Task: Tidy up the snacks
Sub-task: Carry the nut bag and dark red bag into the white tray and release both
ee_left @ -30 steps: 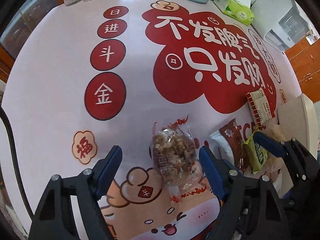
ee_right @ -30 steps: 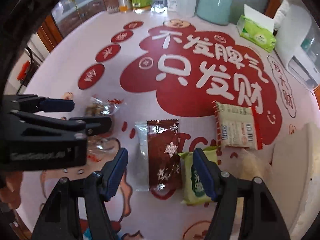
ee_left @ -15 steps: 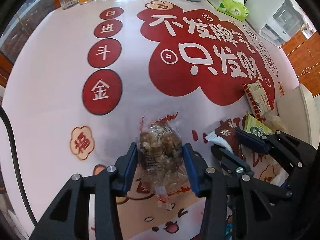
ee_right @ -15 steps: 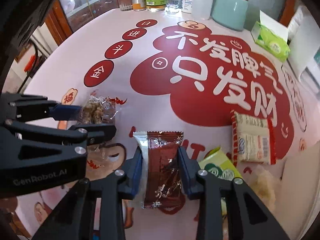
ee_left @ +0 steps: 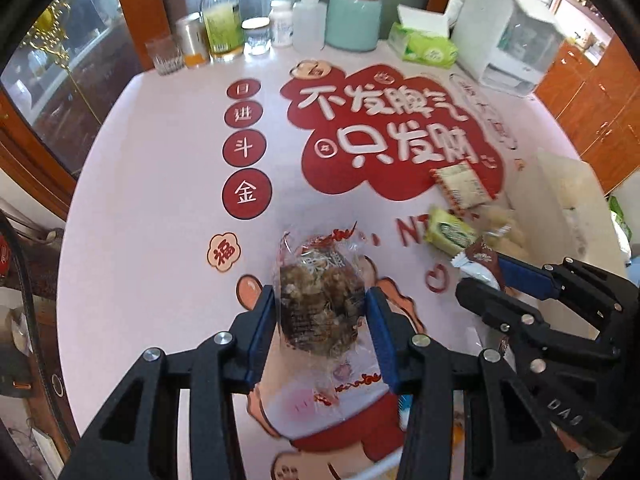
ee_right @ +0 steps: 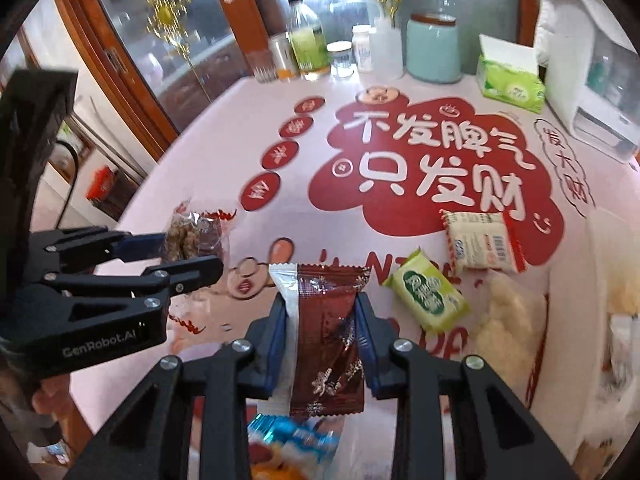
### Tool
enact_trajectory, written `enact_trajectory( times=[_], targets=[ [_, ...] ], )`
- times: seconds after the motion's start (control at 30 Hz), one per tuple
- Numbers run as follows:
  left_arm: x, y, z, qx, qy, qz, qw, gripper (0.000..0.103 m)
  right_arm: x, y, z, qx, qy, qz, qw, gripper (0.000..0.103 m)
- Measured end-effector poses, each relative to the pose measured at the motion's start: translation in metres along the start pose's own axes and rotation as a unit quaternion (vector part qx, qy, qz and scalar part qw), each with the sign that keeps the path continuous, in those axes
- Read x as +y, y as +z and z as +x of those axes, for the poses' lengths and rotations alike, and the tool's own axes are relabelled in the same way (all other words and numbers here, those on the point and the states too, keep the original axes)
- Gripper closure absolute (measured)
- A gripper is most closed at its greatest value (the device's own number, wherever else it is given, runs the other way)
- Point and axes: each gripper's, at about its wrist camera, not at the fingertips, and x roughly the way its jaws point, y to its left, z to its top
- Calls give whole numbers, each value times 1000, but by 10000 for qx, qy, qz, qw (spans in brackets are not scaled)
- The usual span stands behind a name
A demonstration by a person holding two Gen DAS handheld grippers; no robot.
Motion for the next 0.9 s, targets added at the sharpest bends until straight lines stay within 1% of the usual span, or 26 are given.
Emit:
enact_trajectory(
  times=[0.17,0.27,0.43,0.6,0.63,0.7,0.9],
  targets=[
    [-21,-19,-37,-182,-57,58,9998,60,-7,-21,-46,-291,226,268,9990,71],
    [-47,-26,-52,-251,-117,174,9995,60,-16,-36,-73,-448,220,342,9982,71],
    [-111,-29,-70,-387,-293,486,9976,59,-47,-60,-121,-711,126,510,9961,71],
    [-192,-31,-81,-492,-577,851,9935,59,-92,-84,-171,-1009,-40,764,9920,71],
    [-202,-31,-81,-502,-607,900,9928,59,-102,-89,-181,-1065,-95,810,9910,71],
    [-232,-32,-83,-527,-696,1040,9907,59,-121,-98,-197,-1149,-197,917,9889,71],
    [-300,-33,-86,-545,-822,1325,9863,59,-172,-119,-233,-1314,-336,1264,9827,71]
  ],
)
